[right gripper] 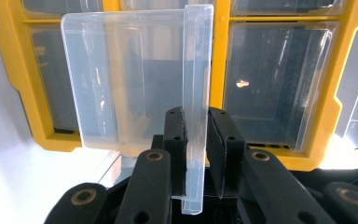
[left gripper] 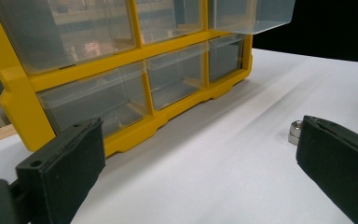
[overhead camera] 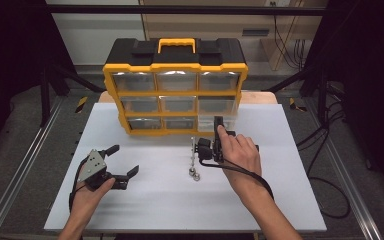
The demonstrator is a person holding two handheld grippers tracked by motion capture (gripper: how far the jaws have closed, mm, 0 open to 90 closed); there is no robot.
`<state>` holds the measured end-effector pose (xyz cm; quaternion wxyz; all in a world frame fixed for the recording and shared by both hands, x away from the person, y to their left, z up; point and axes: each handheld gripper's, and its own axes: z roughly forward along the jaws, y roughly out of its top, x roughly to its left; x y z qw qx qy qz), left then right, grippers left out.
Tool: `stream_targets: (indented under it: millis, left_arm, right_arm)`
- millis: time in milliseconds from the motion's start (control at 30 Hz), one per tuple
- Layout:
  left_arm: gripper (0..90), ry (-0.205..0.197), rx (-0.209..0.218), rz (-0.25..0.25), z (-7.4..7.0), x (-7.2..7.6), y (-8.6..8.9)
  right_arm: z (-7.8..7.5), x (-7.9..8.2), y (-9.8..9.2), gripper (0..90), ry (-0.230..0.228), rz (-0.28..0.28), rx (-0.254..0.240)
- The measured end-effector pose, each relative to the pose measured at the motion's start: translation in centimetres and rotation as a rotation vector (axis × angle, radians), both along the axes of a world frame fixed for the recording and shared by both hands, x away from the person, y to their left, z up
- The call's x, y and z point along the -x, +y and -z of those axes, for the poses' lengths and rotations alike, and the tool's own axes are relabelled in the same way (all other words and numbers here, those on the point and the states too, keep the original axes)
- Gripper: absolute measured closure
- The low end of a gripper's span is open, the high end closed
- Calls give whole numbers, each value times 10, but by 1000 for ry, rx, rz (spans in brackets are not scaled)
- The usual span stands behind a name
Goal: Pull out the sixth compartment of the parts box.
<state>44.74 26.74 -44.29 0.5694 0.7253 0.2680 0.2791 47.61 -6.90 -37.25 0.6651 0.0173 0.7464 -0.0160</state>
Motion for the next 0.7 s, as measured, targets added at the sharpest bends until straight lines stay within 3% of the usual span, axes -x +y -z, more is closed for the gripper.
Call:
stream_targets:
  millis: [700]
  left_arm:
    - [12,0,-9,2,0,0,0]
  right_arm:
    - [2,6,0,778,-10,-15,7]
